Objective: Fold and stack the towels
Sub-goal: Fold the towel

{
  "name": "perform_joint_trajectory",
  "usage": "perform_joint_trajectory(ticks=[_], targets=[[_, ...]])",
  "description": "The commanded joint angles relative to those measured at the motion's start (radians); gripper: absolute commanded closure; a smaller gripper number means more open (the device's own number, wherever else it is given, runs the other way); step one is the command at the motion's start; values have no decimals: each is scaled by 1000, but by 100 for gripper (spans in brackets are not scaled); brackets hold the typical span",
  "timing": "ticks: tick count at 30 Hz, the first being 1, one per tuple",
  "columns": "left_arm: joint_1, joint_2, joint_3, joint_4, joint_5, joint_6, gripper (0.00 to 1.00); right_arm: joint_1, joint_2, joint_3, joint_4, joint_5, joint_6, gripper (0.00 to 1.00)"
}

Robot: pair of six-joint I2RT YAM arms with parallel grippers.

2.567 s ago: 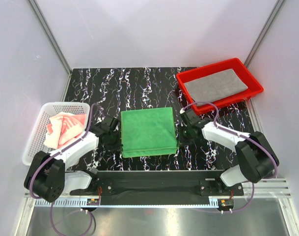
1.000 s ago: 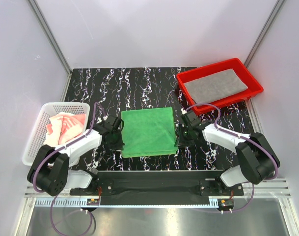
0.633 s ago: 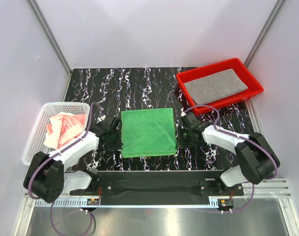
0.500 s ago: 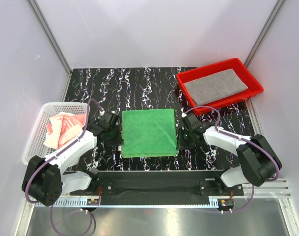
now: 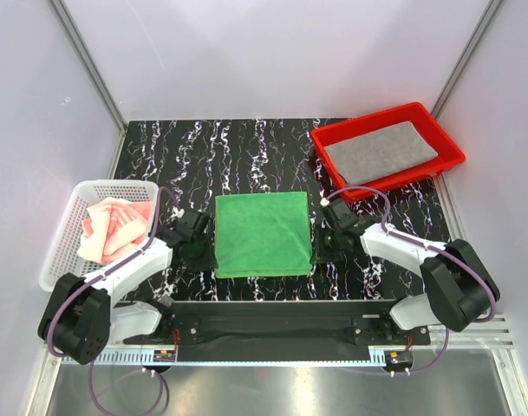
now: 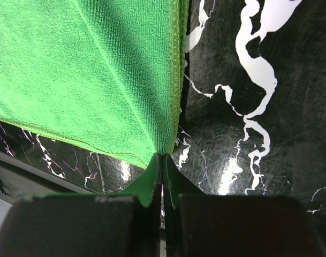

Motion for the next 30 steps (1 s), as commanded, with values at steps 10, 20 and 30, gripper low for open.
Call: perform_joint_trajectory(ticks=[10,20,30], targets=[[-4,29,-33,115,13,-38,77,8,-25,-3,23,-20,-6,100],[-4,28,-19,101,6,-41,82,10,-18,-2,27,-17,-6,100],[-5,8,-6,89,18,-45,83,10,-8,-7,36,-18,-9,100]])
